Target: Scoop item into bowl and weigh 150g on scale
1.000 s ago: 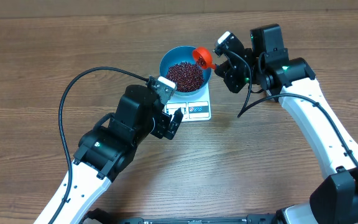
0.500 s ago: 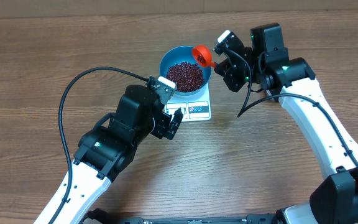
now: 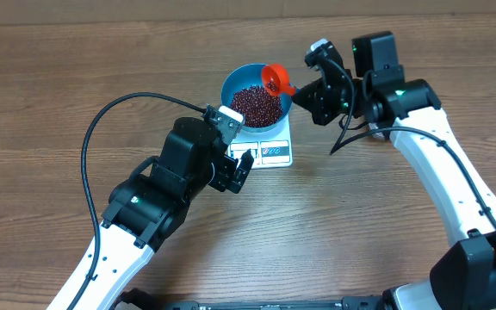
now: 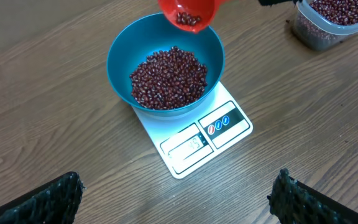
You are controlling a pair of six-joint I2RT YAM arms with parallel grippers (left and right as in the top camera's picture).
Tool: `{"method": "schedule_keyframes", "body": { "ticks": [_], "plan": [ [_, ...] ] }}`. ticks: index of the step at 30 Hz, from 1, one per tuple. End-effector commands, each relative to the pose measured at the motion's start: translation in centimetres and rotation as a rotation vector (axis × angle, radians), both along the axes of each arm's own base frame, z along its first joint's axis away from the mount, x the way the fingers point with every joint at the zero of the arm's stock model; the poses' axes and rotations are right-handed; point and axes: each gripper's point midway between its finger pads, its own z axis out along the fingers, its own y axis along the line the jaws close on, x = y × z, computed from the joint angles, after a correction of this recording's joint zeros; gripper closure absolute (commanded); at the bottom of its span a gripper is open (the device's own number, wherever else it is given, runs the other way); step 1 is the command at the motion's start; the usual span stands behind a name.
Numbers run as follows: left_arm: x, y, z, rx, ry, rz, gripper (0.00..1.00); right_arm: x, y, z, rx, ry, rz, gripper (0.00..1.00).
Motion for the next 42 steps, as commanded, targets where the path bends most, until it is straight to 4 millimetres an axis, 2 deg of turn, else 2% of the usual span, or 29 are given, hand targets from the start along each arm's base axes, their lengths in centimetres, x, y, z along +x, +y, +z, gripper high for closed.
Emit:
{"method": "schedule_keyframes", "body": {
  "ticks": [1,22,26,31,36,40,42],
  "plan": [
    [0.0,0.1,-0.2,0.014,-0.002,-0.01,0.0,0.4,-0.1,1.6,0.066,0.002,-0.016,0.96],
    [0.0,0.1,-0.2,0.014,-0.002,-0.01,0.0,0.6,-0.3,1.6,0.048,-0.029,0.005,0.96],
    [0.0,0.1,-0.2,0.014,-0.002,-0.01,0.0,1.0,-0.9,1.1,-0.035,-0.098,0.041,0.96],
    [0.0,0.1,-0.2,0.014,-0.002,-0.01,0.0,0.5,-1.2,-0.4,-0.065,-0.078,0.048,0.96],
    [0.0,0.1,-0.2,0.014,-0.002,-0.01,0.0,1.3,-1.2,0.0,-0.069,-0.119,0.046,0.96],
    [0.0,0.1,-0.2,0.015,-0.002,-0.01,0.0,0.3,-0.7,-0.7,-0.062,-0.067,0.056,0.96],
    [0.0,0.1,-0.2,0.015,-0.002,-0.01,0.0,0.6,-0.6,-0.8,-0.073,-0.076,0.053,0.96]
  ]
}}
